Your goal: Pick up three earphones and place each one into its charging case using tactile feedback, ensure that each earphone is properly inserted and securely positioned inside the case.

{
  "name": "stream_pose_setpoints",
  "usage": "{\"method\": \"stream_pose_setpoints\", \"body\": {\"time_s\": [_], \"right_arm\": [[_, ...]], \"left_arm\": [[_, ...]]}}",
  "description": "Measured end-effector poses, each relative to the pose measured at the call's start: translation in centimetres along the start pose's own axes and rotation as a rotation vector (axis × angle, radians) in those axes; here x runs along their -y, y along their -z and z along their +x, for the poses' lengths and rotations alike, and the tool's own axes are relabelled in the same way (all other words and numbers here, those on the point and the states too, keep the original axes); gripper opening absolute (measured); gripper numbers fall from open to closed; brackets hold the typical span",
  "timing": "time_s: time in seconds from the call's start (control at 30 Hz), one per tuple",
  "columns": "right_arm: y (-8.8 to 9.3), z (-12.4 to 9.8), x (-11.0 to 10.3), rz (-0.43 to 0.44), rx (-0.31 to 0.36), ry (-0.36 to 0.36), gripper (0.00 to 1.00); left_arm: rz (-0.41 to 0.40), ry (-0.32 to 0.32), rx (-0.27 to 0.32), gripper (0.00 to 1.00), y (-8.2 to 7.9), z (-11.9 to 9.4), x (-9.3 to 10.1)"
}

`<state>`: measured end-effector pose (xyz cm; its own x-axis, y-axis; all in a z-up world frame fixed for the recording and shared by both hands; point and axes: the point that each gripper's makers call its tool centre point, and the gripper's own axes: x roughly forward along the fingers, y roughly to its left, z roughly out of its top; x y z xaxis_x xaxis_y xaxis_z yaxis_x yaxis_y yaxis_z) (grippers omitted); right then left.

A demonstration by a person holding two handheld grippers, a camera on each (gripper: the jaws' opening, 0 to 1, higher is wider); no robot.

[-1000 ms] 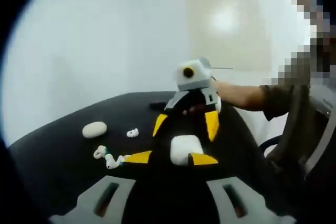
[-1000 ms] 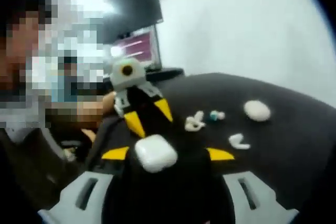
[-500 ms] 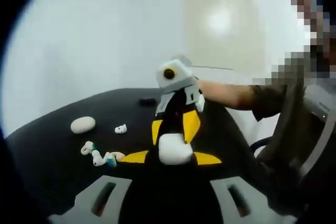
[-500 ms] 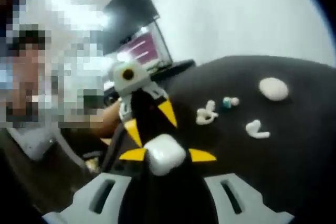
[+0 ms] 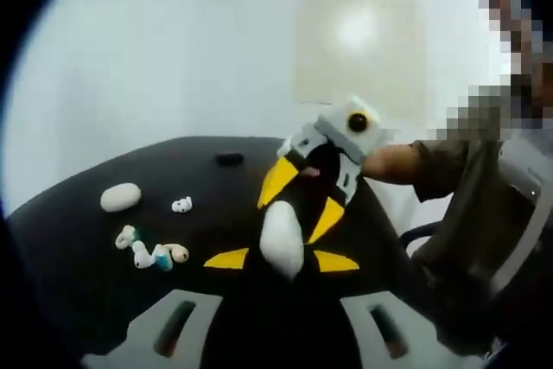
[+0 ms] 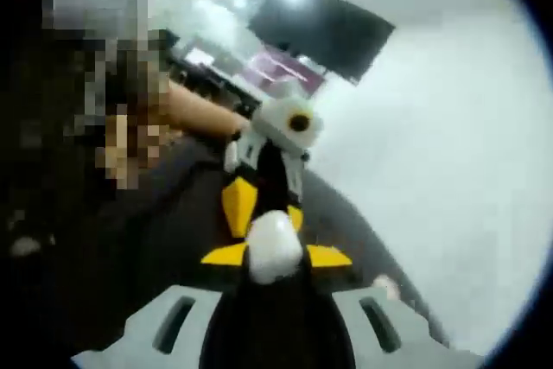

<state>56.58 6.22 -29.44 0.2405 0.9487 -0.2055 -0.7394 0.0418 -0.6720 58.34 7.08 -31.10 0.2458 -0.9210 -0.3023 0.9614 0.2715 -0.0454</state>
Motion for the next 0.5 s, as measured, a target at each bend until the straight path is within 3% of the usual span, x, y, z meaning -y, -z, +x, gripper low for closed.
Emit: {"method": "stream_pose_setpoints", "body": {"time_s": [0.07,0.3,0.37,0.5], "right_arm": [[-0.1,0.1,-0.1,-0.042,-0.010,0.001,0.26],[-0.3,-0.2,-0.1,-0.048,-0.006,0.022,0.22],[-0.4,-0.3,0.0,-0.014,0.005,0.030,0.21],[-0.8,-0.4,0.1,0.182,0.078,-0.011,0.21]], "left_arm": [[0.002,0.002,-0.007,0.21,0.0,0.2,0.0],[0.031,0.018,-0.048,0.14,0.4,1.1,0.8],[0.041,0.021,-0.049,0.14,0.4,1.2,0.8],[0.070,0.015,-0.059,0.14,0.6,1.1,1.3]]}}
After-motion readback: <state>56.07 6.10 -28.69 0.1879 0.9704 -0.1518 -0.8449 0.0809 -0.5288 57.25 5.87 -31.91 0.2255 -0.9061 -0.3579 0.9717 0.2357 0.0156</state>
